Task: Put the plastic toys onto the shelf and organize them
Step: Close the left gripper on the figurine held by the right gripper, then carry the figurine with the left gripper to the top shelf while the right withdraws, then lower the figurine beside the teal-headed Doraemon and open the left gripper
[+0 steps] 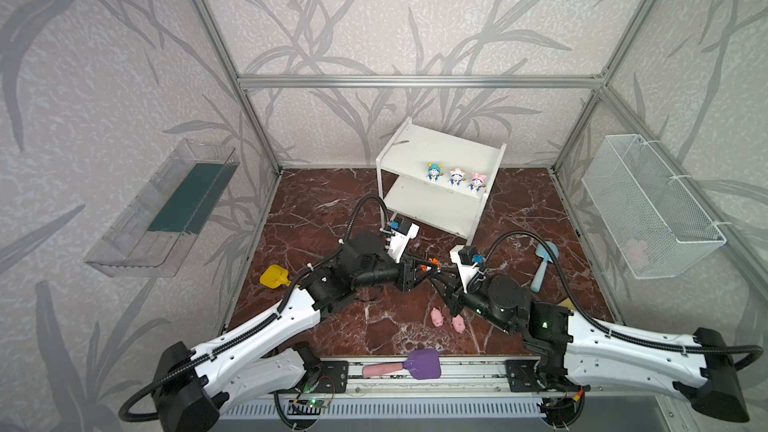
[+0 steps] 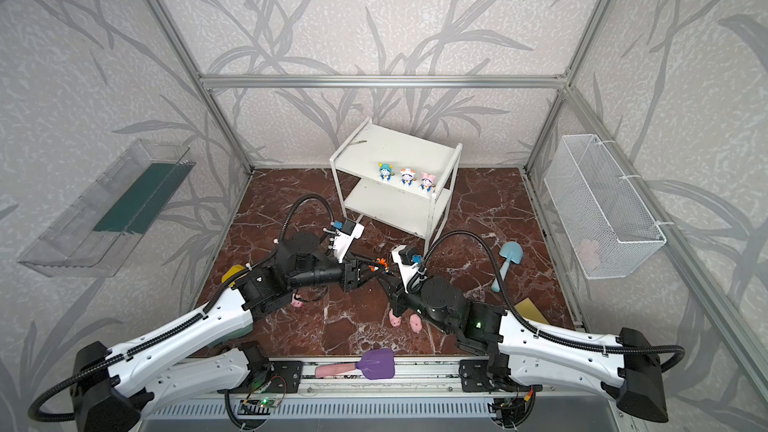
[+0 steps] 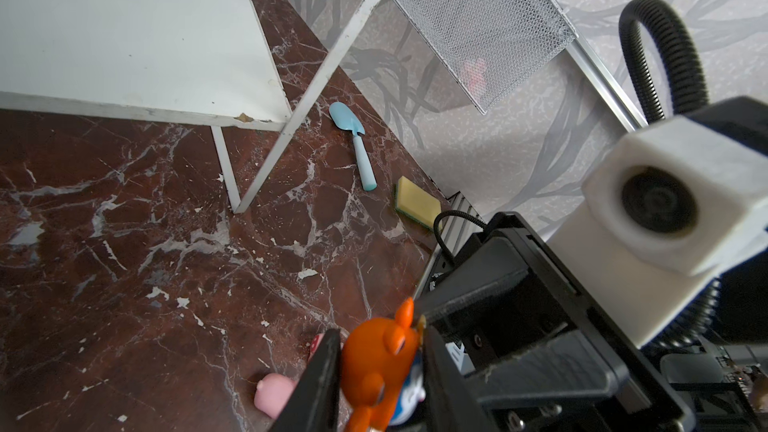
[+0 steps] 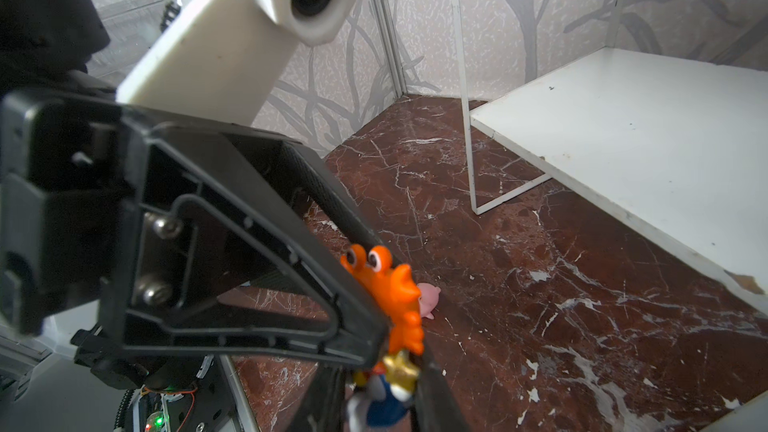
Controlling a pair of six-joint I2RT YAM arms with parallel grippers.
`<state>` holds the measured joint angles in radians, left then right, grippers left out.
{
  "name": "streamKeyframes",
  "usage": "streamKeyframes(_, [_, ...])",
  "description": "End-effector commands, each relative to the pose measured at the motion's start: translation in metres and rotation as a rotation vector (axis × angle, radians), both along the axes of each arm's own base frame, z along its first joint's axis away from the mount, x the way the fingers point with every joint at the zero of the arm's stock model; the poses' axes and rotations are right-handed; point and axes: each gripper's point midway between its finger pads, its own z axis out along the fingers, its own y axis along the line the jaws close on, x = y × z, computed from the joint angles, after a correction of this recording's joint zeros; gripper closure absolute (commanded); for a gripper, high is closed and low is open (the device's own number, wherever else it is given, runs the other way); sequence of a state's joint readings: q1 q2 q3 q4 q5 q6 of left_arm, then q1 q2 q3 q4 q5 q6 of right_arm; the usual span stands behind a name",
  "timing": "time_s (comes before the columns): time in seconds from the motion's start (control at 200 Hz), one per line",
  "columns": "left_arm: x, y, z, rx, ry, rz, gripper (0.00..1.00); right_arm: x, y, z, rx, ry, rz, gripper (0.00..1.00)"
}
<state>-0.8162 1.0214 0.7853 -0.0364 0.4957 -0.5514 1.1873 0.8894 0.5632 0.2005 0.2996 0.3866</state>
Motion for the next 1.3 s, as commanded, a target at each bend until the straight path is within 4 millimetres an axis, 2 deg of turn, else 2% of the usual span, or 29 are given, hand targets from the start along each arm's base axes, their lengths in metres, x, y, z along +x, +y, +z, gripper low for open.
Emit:
streamKeyframes(0.0, [-0.001, -0.004, 0.020, -0.033, -0.040, -0.016, 0.74, 0.002, 0.001, 0.011, 0.023, -0.028, -0.009, 0.79])
streamKeyframes(0.09, [0.000, -0.001, 0.024, -0.023, -0.062, -0.006, 0.76, 0.002, 0.002, 0.009, 0.019, -0.024, -0.007, 0.76])
streamKeyframes(0.19, [0.003, 0.005, 0.026, 0.041, -0.104, 0.006, 0.77, 0.000, 0.005, 0.007, 0.009, -0.021, 0.013, 0.67])
streamKeyframes(0.315, [0.013, 0.023, 0.030, 0.226, -0.216, 0.031, 0.81, -0.009, 0.010, 0.005, -0.029, -0.015, 0.078, 0.48])
streamKeyframes(0.46, [0.032, 0.038, 0.055, 0.330, -0.328, 0.042, 0.82, -0.019, 0.005, 0.000, -0.081, 0.000, 0.119, 0.31])
streamKeyframes(0.605, [0.056, 0.050, 0.084, 0.373, -0.425, 0.032, 0.82, -0.029, -0.011, -0.005, -0.126, 0.005, 0.146, 0.21])
streamKeyframes(0.77, [0.078, 0.057, 0.117, 0.384, -0.574, 0.005, 0.84, -0.036, -0.041, -0.008, -0.190, 0.007, 0.126, 0.15])
streamKeyframes(0.89, [0.096, 0.055, 0.132, 0.406, -0.637, -0.018, 0.85, -0.038, -0.065, -0.004, -0.216, -0.004, 0.091, 0.12])
streamKeyframes(0.99, [0.107, 0.049, 0.137, 0.414, -0.685, -0.055, 0.85, -0.038, -0.080, 0.001, -0.215, -0.023, 0.059, 0.11])
streamKeyframes(1.094, [0.128, 0.052, 0.143, 0.432, -0.721, -0.001, 0.86, -0.039, -0.093, 0.008, -0.207, -0.036, 0.037, 0.11])
streamKeyframes(1.194, [0.145, 0.055, 0.150, 0.422, -0.728, 0.014, 0.86, -0.040, -0.102, 0.012, -0.209, -0.044, 0.020, 0.10])
streamKeyframes(1.294, [0.160, 0.057, 0.148, 0.414, -0.718, 0.014, 0.86, -0.039, -0.108, 0.014, -0.216, -0.055, 0.009, 0.10])
